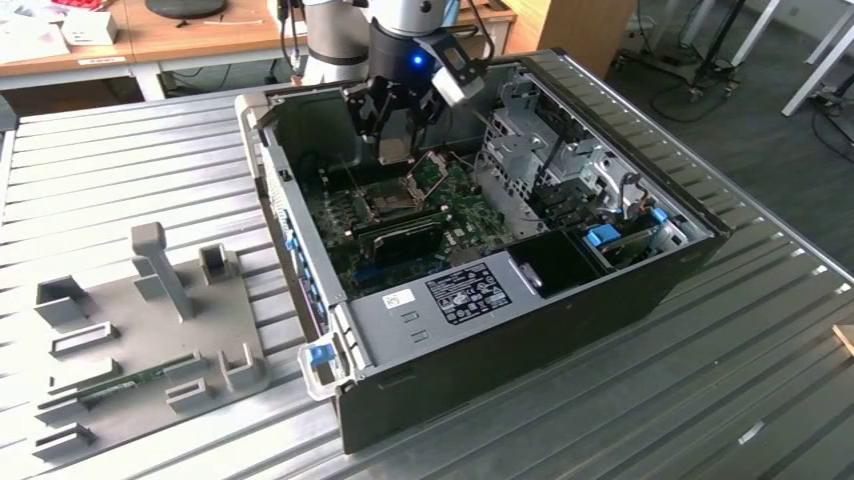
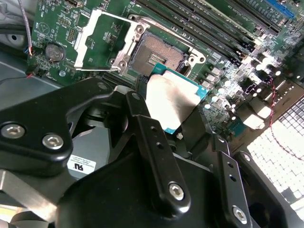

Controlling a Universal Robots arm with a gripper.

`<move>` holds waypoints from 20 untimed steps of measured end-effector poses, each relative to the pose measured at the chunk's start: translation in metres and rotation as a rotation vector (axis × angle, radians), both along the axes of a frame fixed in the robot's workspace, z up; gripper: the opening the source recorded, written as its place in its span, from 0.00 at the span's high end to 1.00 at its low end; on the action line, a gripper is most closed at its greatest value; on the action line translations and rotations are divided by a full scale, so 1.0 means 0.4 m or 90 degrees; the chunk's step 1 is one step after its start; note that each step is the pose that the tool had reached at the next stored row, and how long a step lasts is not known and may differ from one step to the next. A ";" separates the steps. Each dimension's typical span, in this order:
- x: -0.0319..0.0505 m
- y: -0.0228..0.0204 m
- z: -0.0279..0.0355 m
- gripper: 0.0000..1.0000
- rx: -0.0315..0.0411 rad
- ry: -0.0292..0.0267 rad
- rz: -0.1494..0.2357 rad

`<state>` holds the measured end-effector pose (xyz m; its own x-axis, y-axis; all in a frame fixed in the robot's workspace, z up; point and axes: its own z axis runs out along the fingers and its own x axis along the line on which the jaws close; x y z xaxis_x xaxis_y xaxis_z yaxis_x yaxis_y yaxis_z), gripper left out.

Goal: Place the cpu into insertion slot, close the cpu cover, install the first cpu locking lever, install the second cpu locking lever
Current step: 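Place the cpu into insertion slot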

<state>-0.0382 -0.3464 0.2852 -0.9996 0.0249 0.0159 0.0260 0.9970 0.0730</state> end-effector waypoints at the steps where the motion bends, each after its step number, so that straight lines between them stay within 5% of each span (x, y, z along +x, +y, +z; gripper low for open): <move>1: 0.000 0.000 0.000 0.46 -0.0001 0.0000 0.000; 8: 0.000 0.000 -0.001 0.46 -0.0002 0.0001 -0.014; 20: 0.000 0.000 -0.007 0.46 0.0000 0.0000 -0.150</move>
